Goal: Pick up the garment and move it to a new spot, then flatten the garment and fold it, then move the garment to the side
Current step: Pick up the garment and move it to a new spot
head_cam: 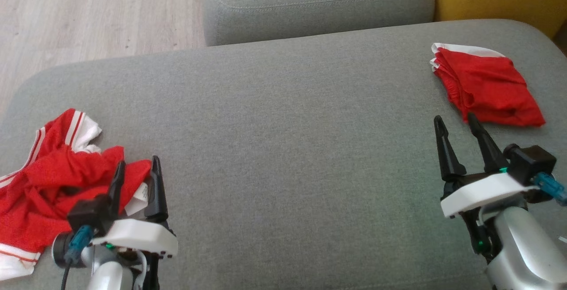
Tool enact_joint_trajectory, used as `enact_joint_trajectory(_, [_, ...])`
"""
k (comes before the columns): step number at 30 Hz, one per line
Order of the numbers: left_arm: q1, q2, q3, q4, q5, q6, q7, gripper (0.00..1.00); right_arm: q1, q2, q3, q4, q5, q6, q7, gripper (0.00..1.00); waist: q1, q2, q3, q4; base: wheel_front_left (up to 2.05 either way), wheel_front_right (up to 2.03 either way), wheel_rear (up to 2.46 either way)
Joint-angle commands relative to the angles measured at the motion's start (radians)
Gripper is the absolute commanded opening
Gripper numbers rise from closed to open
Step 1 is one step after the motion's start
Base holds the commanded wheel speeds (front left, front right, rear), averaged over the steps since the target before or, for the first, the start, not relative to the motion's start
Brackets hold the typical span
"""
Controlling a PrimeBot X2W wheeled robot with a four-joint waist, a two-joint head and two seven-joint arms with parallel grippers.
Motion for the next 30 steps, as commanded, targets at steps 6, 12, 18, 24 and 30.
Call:
enact_joint_trajectory(6, [-0.047, 0.005, 0.047, -0.020, 0.019, -0.012, -0.005, 1.00, -0.007, -0.002, 0.013, -0.025, -0.010, -0.001, -0.011, 1.00, 0.0001, -0.0001, -0.002, 0.013, 0.00, 0.00, 0.00])
enact_joint_trajectory(12, [-0.053, 0.002, 0.057, -0.012, 0.027, -0.008, -0.005, 1.00, 0.002, 0.004, 0.025, -0.031, -0.010, -0.001, -0.010, 1.00, 0.0001, -0.0001, -0.004, 0.081, 0.00, 0.00, 0.00])
enact_joint_trajectory(18, [-0.041, 0.003, 0.067, -0.012, 0.037, -0.002, -0.005, 1.00, 0.007, 0.014, 0.048, -0.034, -0.003, -0.001, -0.004, 1.00, 0.0001, -0.0001, -0.006, 0.195, 0.00, 0.00, 0.00])
enact_joint_trajectory(24, [-0.031, 0.006, 0.074, -0.020, 0.040, 0.005, -0.005, 1.00, 0.010, 0.024, 0.060, -0.032, 0.005, -0.001, -0.004, 1.00, 0.0001, -0.0001, -0.006, 0.293, 0.00, 0.00, 0.00])
enact_joint_trajectory(30, [-0.019, 0.015, 0.083, -0.028, 0.034, 0.014, -0.004, 1.00, 0.006, 0.030, 0.069, -0.034, 0.011, -0.001, -0.006, 1.00, 0.0001, -0.0001, -0.005, 0.373, 0.00, 0.00, 0.00])
